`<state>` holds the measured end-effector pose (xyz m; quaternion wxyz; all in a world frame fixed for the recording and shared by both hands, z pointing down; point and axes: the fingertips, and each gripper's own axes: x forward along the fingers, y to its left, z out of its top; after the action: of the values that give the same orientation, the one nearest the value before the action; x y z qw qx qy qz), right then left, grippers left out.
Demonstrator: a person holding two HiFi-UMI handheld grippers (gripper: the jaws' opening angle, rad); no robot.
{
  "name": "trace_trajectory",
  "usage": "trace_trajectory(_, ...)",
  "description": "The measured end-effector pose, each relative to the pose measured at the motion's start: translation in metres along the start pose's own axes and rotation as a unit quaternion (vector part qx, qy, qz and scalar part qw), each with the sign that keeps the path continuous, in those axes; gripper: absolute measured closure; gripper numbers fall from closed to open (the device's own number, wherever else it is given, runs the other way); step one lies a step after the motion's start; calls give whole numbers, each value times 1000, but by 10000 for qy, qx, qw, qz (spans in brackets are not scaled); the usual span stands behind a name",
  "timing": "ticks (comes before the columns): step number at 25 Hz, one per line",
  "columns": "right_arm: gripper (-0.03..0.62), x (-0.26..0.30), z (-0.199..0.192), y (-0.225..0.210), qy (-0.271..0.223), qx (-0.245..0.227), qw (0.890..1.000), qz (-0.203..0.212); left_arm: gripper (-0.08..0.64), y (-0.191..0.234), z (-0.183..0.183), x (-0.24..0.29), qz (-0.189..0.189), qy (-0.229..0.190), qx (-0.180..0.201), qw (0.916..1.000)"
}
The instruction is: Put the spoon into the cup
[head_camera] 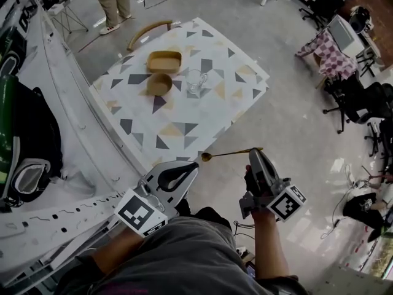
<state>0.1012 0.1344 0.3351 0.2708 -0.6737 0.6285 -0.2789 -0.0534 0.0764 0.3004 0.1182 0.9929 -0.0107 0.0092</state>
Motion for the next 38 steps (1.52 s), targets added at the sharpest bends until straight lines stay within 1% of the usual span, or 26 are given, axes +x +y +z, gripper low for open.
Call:
trace_trajectory(8,569,20,8,5,22,-86,9999,65,546,12,3,1,109,-50,-30,9999)
trace_trajectory(12,569,32,11,0,55,-88,9999,121,546,19,3,4,189,-88,-34,9998)
trace_trajectory(16,569,49,18,-12,142,-13,9997,193,546,30,4,13,351,-98,-26,9993)
trace_trajectory(21,569,77,26,-30,315,60,9990,325,546,54,1,28,665,-53,-87,9977)
trace_trajectory(28,569,126,42,-57,631,162,9964,549,546,87,3,54,1137,13,-167,9934)
trace_trajectory(33,569,166,55,-73,838,186,9938,703,546,115,6,70,1496,48,-211,9885)
trace_trajectory(38,569,203,66,-88,1038,214,9906,869,546,145,7,82,1898,59,-260,9815)
